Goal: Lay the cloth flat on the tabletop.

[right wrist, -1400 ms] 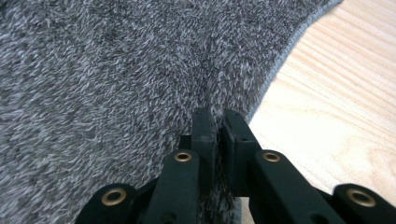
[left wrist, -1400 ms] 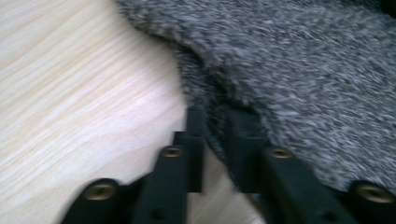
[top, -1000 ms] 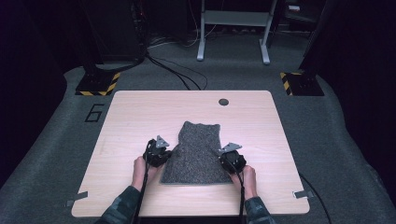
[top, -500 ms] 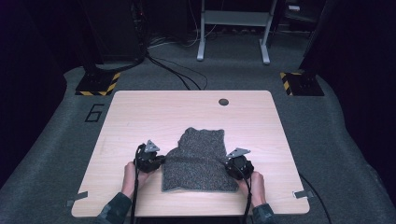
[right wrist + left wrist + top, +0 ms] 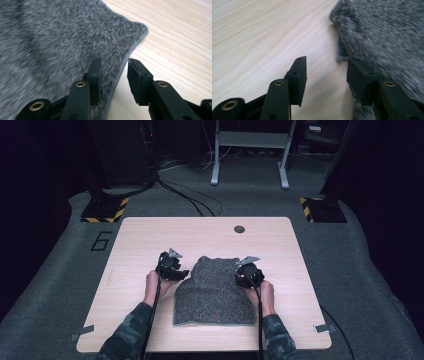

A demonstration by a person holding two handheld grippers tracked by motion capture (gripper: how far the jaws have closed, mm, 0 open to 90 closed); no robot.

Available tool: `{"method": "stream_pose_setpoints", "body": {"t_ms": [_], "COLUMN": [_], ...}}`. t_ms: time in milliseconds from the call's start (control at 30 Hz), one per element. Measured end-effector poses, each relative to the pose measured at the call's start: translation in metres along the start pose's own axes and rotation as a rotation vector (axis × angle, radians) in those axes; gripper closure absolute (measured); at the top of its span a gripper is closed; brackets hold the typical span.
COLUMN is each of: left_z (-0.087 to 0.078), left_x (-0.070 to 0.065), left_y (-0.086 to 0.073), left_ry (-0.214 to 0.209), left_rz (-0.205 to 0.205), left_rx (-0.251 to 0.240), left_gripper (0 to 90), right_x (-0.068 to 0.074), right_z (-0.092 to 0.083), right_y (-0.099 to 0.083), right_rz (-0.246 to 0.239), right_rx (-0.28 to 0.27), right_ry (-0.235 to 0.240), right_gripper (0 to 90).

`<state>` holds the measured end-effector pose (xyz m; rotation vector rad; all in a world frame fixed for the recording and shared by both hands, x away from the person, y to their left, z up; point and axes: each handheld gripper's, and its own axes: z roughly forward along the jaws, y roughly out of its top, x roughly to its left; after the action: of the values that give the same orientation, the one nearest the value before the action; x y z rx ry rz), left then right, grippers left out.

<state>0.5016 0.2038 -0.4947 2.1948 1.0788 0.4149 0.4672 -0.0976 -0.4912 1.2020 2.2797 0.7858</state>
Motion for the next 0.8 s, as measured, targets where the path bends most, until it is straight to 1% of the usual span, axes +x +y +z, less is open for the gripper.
{"method": "stream_pose_setpoints", "body": {"t_ms": [33,67,100,133,200,267,300,367,400,433,467,500,533,567,600,633,667,700,733,767,800], "left_z": [0.003,0.007,0.010,0.013,0.017,0.021,0.022,0.026,0.027,0.028,0.028,0.028,0.028,0.028,0.028,0.028,0.028,0.027,0.025,0.022,0.016], "left_x": [0.001,0.001,0.000,-0.003,-0.009,-0.016,-0.018,-0.021,-0.021,-0.021,-0.021,-0.020,-0.020,-0.021,-0.025,-0.027,-0.028,-0.028,-0.028,-0.026,-0.025], "left_y": [0.003,0.005,0.007,0.009,0.011,0.012,0.013,0.012,0.012,0.011,0.010,0.009,0.008,0.008,0.008,0.008,0.008,0.007,0.007,0.007,0.007], "left_ry": [-0.021,-0.022,-0.020,-0.033,-0.024,-0.011,-0.003,0.014,-0.001,-0.011,-0.020,-0.050,-0.061,-0.060,-0.032,-0.021,-0.014,0.009,0.034,0.048,0.069], "left_rz": [0.004,0.006,0.013,0.029,0.045,0.073,0.080,0.091,0.084,0.081,0.069,0.063,0.064,0.073,0.090,0.103,0.105,0.110,0.113,0.108,0.107], "left_rx": [0.012,0.021,0.022,0.025,0.036,0.046,0.053,0.058,0.055,0.049,0.039,0.031,0.024,0.021,0.015,0.015,0.012,0.008,0.003,-0.016,-0.031], "left_gripper": [49.9,49.1,47.5,47.3,45.3,44.9,44.5,44.8,45.9,49.3,52.0,59.0,66.2,73.4,81.6,86.5,88.0,88.6,89.0,89.2,89.2], "right_x": [-0.001,-0.002,-0.003,-0.005,-0.007,-0.007,-0.007,-0.006,-0.006,-0.005,-0.004,-0.003,-0.003,-0.003,-0.002,0.000,0.002,0.004,0.005,0.007,0.008], "right_z": [0.003,0.006,0.008,0.010,0.014,0.016,0.018,0.019,0.020,0.022,0.023,0.024,0.024,0.024,0.024,0.024,0.023,0.023,0.023,0.022,0.021], "right_y": [0.002,0.003,0.004,0.005,0.005,0.004,0.003,0.002,0.001,0.001,0.000,-0.001,-0.001,-0.002,-0.002,-0.002,-0.002,-0.002,-0.002,-0.003,-0.003], "right_rz": [0.011,0.015,0.028,0.028,0.043,0.056,0.059,0.064,0.061,0.059,0.054,0.053,0.059,0.058,0.060,0.060,0.054,0.047,0.031,0.028,0.035], "right_rx": [0.005,-0.005,0.001,0.001,0.000,0.006,0.007,0.011,0.014,0.017,0.021,0.021,0.013,0.012,0.008,0.008,0.010,0.010,0.006,0.014,0.023], "right_ry": [-0.006,-0.016,-0.009,-0.001,0.006,0.012,0.019,0.019,0.021,0.026,0.020,0.023,0.027,0.037,0.046,0.047,0.044,0.041,0.027,0.014,0.006], "right_gripper": [63.6,63.1,62.9,62.2,61.8,61.1,61.1,60.8,61.0,61.5,62.7,65.4,68.1,72.2,76.9,82.1,85.5,86.7,87.4,87.7,88.0]}}
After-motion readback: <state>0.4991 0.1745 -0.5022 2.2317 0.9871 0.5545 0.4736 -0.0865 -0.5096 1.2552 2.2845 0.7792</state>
